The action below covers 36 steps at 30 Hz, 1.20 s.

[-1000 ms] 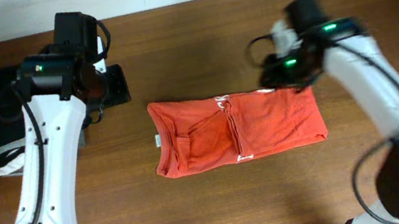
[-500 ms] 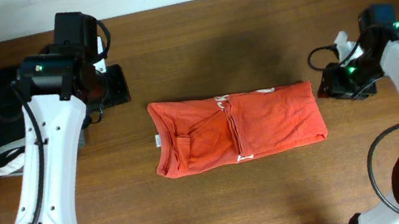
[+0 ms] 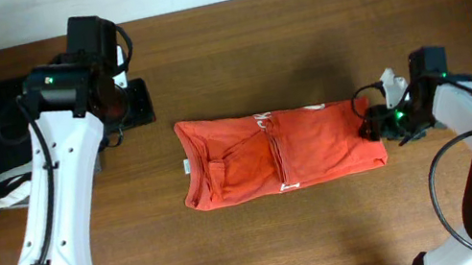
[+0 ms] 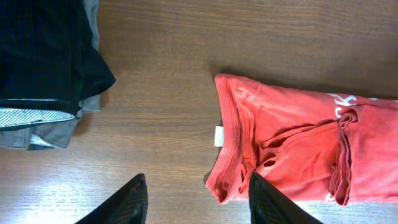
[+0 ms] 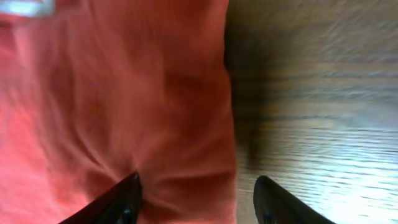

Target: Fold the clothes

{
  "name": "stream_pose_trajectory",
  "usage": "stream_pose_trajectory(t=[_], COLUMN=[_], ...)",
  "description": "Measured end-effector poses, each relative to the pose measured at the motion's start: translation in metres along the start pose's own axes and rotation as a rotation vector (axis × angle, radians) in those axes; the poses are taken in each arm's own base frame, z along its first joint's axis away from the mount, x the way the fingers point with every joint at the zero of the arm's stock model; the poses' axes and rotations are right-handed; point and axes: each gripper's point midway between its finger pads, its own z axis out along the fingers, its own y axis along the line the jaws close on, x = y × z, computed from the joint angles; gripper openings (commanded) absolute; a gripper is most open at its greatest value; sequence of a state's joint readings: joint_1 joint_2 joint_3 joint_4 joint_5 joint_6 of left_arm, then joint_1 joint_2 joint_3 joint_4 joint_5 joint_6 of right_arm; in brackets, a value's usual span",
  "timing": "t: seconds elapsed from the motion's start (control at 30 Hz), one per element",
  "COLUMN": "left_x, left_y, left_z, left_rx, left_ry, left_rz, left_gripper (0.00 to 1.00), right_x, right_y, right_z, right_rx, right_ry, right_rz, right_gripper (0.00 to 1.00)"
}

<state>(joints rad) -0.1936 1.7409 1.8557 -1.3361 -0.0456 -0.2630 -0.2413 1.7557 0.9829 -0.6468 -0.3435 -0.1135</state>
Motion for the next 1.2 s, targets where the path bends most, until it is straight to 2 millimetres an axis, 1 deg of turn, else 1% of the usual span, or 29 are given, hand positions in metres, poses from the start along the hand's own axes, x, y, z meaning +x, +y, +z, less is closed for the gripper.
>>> stream_pose_trajectory(t=[0.03,0.07,0.1,0.17,0.2,0.3,0.5,0.63,0.73,0.93,1.0,1.1,1.2], left_x=[0.000,0.000,0.000,0.000,0.000,0.000,0.000,-0.001,0.000,-0.001,0.000,0.000,-0.001], left_y=[0.000,0.000,0.000,0.000,0.000,0.000,0.000,0.000,0.000,0.000,0.000,0.000,0.000], left_z=[0.000,0.001,0.002,0.002,0.002,0.002,0.002,0.002,0.002,0.002,0.002,0.002,0.002], left_rx=[0.000,0.000,0.000,-0.001,-0.001,-0.001,-0.001,0.000,0.000,0.000,0.000,0.000,0.000], left_ry=[0.000,0.002,0.003,0.004,0.004,0.004,0.003,0.000,0.001,0.000,0.001,0.001,-0.002], left_rz=[0.000,0.000,0.000,0.000,0.000,0.000,0.000,0.000,0.000,0.000,0.000,0.000,0.000], left_gripper=[0.52,0.52,0.52,0.52,0.52,0.52,0.52,0.52,0.52,0.52,0.52,0.52,0.52], right_x=[0.001,0.004,0.003,0.002,0.003,0.006,0.007,0.005,-0.006,-0.020,-0.023,-0.030,-0.038], right_y=[0.000,-0.001,0.000,0.000,0.000,-0.001,0.001,-0.002,-0.014,-0.058,-0.068,-0.073,-0.066], right_z=[0.001,0.004,0.005,0.006,0.007,0.009,0.006,-0.004,-0.024,-0.080,-0.097,-0.120,-0.137], right_rx=[-0.002,-0.003,-0.005,-0.007,-0.007,-0.009,-0.012,0.009,0.050,0.152,0.161,0.164,0.145], right_ry=[0.001,0.001,-0.010,-0.022,-0.021,-0.014,-0.001,0.034,0.043,0.027,0.017,-0.003,-0.018], right_rz=[0.001,0.001,-0.005,-0.019,-0.016,-0.013,-0.003,0.032,0.083,0.214,0.251,0.283,0.280], right_gripper=[0.62,0.59,0.53,0.35,0.29,0.04,0.04,0.04,0.04,0.04,0.04,0.04,0.04])
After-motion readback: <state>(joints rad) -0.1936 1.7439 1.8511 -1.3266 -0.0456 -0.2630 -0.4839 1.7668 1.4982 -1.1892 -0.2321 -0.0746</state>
